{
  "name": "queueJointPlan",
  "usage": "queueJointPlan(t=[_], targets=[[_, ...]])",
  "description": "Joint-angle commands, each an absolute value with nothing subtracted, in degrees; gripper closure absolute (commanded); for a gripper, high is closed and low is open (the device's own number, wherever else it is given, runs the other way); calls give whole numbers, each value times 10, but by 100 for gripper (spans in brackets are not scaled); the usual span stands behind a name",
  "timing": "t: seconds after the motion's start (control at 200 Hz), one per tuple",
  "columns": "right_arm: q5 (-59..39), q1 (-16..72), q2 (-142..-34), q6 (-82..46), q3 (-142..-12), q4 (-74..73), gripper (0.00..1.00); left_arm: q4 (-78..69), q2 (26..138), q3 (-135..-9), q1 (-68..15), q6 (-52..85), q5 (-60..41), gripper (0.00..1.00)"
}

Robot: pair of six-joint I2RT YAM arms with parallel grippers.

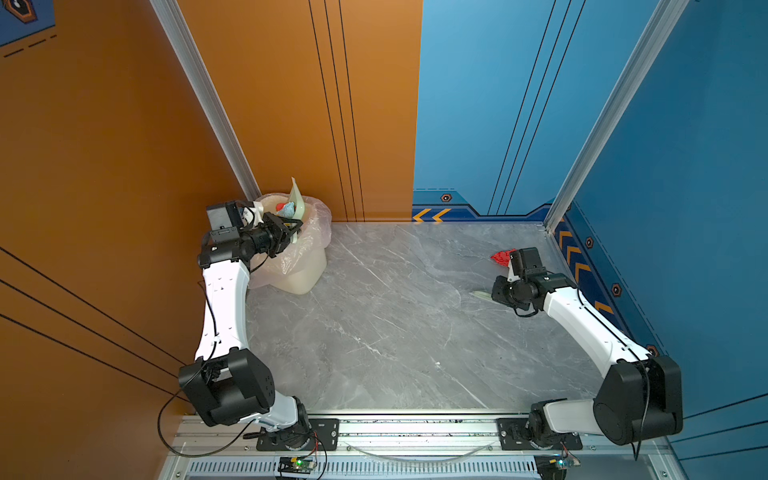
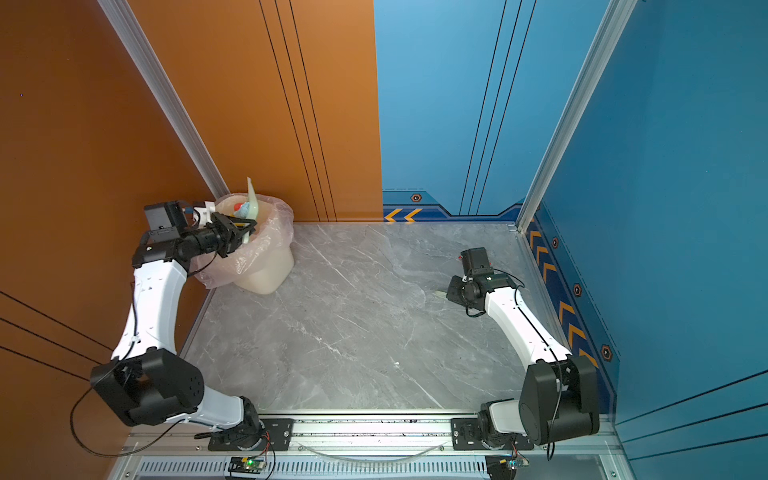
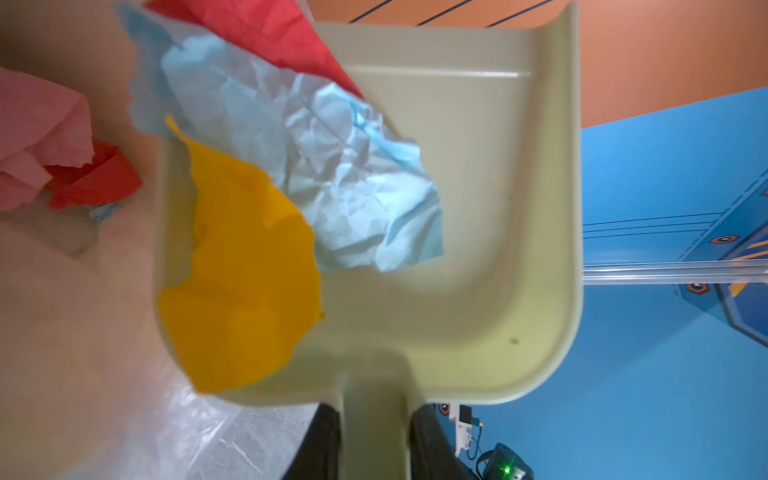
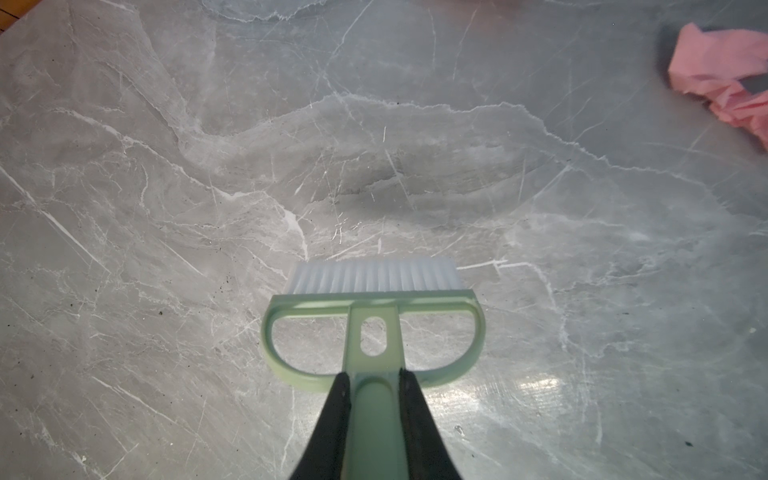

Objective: Sweep away the paper scraps from the table
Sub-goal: 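Tilt the dustpan over the bin with the left gripper to dump scraps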

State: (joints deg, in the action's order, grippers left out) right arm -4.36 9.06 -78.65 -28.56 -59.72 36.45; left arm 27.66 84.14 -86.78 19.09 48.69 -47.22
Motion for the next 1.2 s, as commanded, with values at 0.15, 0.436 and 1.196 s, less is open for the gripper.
queueJointPlan(t=[0.15, 0.436, 1.196], targets=[[-47, 94, -780, -292, -610, 358, 100, 143, 815, -820, 204, 603, -530, 100], [-37, 94, -784, -287, -610, 360, 100, 77, 804, -785, 214, 657, -534, 100], [-35, 94, -786, -284, -606, 360, 100, -60, 776, -726, 214, 769, -542, 100]])
